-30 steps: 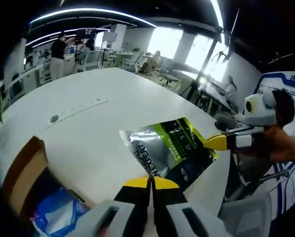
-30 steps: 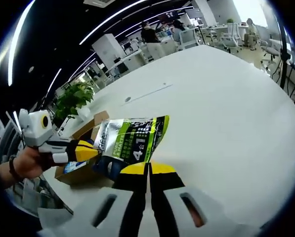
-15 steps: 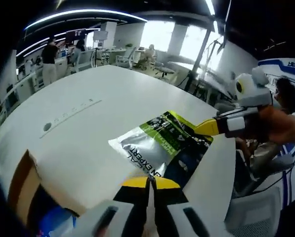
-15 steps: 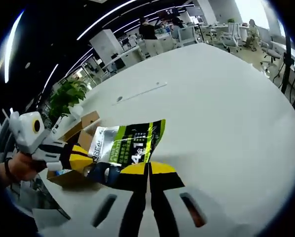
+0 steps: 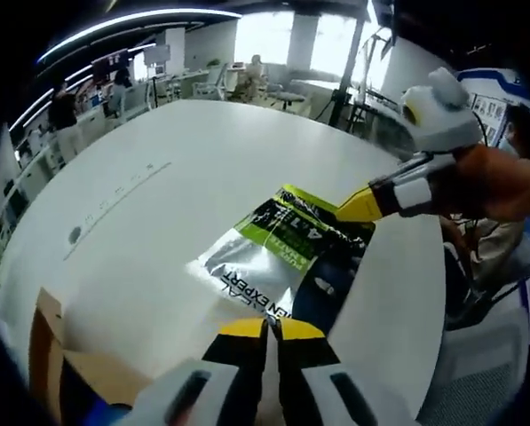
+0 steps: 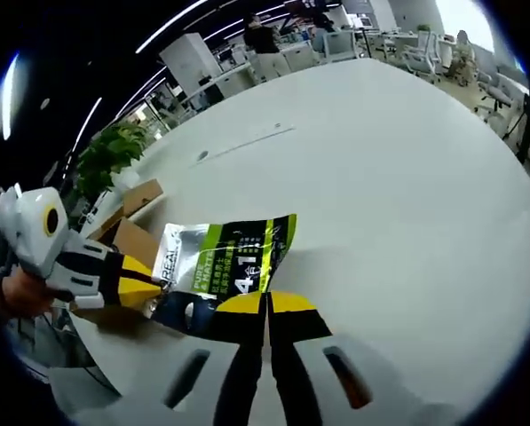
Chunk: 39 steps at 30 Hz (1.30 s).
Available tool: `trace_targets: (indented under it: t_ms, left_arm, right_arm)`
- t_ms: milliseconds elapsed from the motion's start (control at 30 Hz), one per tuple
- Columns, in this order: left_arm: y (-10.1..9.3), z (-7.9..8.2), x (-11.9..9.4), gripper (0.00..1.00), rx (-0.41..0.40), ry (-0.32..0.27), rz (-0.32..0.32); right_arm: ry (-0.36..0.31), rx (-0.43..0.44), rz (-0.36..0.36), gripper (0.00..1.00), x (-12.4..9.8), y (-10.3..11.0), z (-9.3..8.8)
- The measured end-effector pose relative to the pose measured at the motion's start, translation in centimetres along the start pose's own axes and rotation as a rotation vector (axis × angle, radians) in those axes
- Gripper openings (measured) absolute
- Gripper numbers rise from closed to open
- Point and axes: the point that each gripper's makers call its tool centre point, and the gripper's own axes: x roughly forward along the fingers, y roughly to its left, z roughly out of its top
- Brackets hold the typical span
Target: Operate the shoe box by opening the lid, removing the specified soft item, and placing it in the target area until the item is outside and the box remains undamaged.
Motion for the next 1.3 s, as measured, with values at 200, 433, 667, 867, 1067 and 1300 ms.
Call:
trace_targets:
  t_ms: [200, 433, 667, 867, 1067, 1300]
  left_arm:
    - [0.7, -0.9, 1.5, 0.03, -0.024, 0.044, -0.005]
    - [0.8, -1.5, 2.0, 0.03, -0.008, 0.081, 0.009]
    - [0.9, -2.5, 2.4, 0.03, -0.003, 0.143, 0.019]
    - [1.0, -3.2, 2.5, 0.04, 0.053, 0.182, 0.016]
    - [1.1, -3.5, 2.7, 0.06, 0.062, 0.213, 0.018]
    - [1.1, -3.3, 1.9, 0.10, 0.038, 0.215, 0.015]
  right_arm:
    - [0.028, 0.001, 0.004, 0.00, 0.9, -0.6, -0.7]
    - [0.060, -0.001, 0.002, 0.00, 1.8, -1.1, -1.8]
    - [0.076, -0.015, 0.006, 0.00, 2.3, -0.9, -2.1]
    - [0.075, -0.010, -0.009, 0.00, 2.6, -1.4, -2.0]
    - [0.078, -0.004, -0.014, 0.00, 2.7, -1.7, -2.2]
    - [0.093, -0.038, -0.021, 0.02, 2.4, -1.8, -2.5]
